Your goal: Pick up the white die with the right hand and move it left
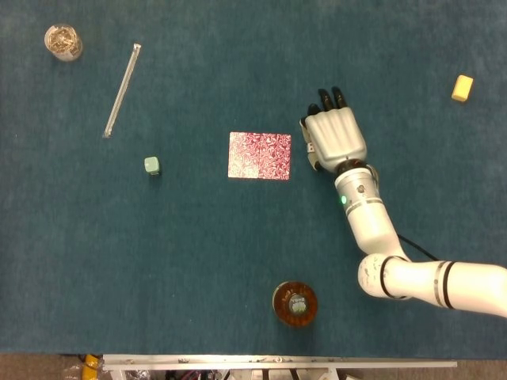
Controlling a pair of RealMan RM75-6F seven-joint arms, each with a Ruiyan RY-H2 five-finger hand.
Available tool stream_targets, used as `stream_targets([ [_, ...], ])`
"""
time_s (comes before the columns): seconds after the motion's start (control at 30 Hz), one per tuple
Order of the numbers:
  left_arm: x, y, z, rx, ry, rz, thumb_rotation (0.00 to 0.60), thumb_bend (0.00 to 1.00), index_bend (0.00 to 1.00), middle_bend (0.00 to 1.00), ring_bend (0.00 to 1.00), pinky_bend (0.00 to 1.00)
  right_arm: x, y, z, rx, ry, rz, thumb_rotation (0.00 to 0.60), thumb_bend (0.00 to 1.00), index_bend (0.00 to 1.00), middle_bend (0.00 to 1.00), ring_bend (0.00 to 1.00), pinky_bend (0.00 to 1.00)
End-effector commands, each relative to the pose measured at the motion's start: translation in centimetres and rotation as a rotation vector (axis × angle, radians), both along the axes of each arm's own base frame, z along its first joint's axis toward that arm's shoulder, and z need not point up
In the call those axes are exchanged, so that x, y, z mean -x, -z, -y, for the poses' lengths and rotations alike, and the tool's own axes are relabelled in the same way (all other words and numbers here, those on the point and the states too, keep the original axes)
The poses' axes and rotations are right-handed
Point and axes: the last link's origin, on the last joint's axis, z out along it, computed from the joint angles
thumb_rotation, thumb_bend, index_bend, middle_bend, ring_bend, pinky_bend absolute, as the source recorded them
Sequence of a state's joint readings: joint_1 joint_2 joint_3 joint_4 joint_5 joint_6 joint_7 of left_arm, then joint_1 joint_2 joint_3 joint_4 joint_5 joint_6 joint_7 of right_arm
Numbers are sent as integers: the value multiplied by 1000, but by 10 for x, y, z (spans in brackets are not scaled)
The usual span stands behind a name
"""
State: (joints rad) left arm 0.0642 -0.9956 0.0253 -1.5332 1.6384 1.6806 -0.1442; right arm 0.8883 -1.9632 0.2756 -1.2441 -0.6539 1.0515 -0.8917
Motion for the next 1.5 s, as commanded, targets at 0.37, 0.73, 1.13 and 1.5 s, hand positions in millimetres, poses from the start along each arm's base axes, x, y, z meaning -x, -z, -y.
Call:
stream_targets([
  [0.37,5,-1,3,-8,-19,10,600,445,271,185,40,48,12,-64,-13,43,-15,100,600,324,576,312,69,6],
  [0.73,-2,1,1,-6,4,9,600,445,271,185,40,48,10,-83,-30,32,-85,149,600,324,576,312,69,6],
  [1.13,3,-5,5,-25,-15,7,600,444,271,185,40,48,-10,-74,-33,150,-327,445,600,317,241,201,51,7],
  [1.5,3,-1,2,-8,-9,8,600,444,271,185,40,48,6,-95,-40,144,-275,361,600,317,236,210,51,7],
])
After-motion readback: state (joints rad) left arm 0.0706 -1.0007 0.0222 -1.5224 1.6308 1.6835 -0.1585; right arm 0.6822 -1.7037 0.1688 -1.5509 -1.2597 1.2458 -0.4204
